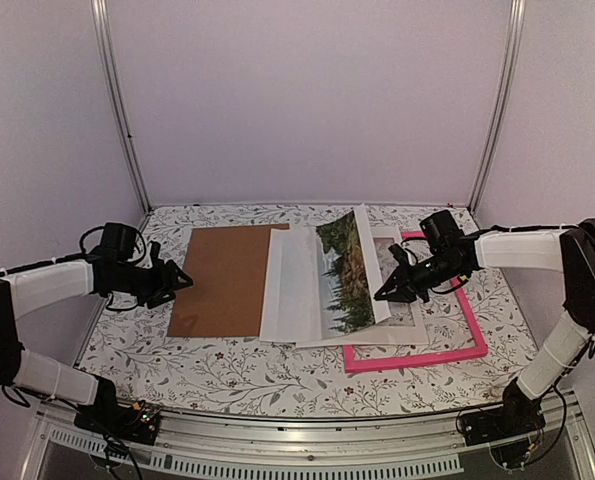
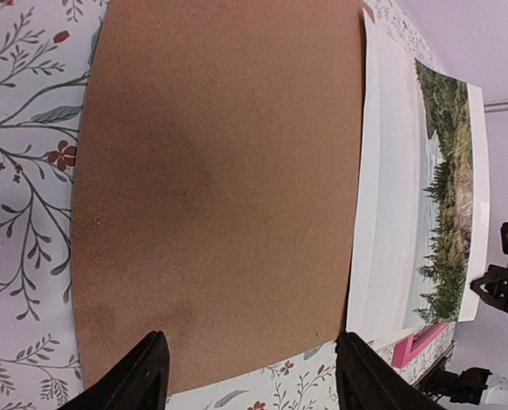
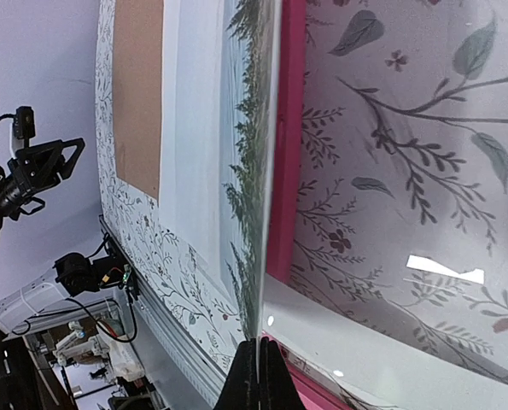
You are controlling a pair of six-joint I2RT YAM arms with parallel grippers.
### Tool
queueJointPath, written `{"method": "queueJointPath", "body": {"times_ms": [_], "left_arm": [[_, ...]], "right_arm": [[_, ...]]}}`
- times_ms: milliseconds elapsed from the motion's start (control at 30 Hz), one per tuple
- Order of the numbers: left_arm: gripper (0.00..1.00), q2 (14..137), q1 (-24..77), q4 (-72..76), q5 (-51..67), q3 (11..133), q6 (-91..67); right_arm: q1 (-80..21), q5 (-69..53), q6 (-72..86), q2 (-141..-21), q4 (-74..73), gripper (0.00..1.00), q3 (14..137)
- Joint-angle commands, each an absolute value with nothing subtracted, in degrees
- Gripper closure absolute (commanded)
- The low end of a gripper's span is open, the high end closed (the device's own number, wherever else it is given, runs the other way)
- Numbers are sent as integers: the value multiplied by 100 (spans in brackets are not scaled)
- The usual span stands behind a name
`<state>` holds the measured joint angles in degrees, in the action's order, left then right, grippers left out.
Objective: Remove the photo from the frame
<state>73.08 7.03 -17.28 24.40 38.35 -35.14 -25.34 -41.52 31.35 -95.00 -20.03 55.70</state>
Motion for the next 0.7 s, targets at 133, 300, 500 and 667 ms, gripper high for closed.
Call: {"method": "queueJointPath", "body": {"times_ms": [133, 300, 500, 667], "left_arm": [[31, 7448, 856, -1650, 2549, 4004, -3501], [32, 7479, 928, -1650, 2536, 4056, -3514], [32, 7522, 979, -1644, 2512, 4035, -3521], [32, 7546, 1009, -1645, 2478, 4025, -3528]], "right_arm": [[-1910, -3832, 2090, -8788, -3125, 100, 5243], [-1877, -3409, 1650, -8864, -3508, 100, 5379], [-1770, -3137, 1458, -8886, -3712, 100, 5413], [-1702, -2961, 1448, -8854, -3786, 100, 5405]]}}
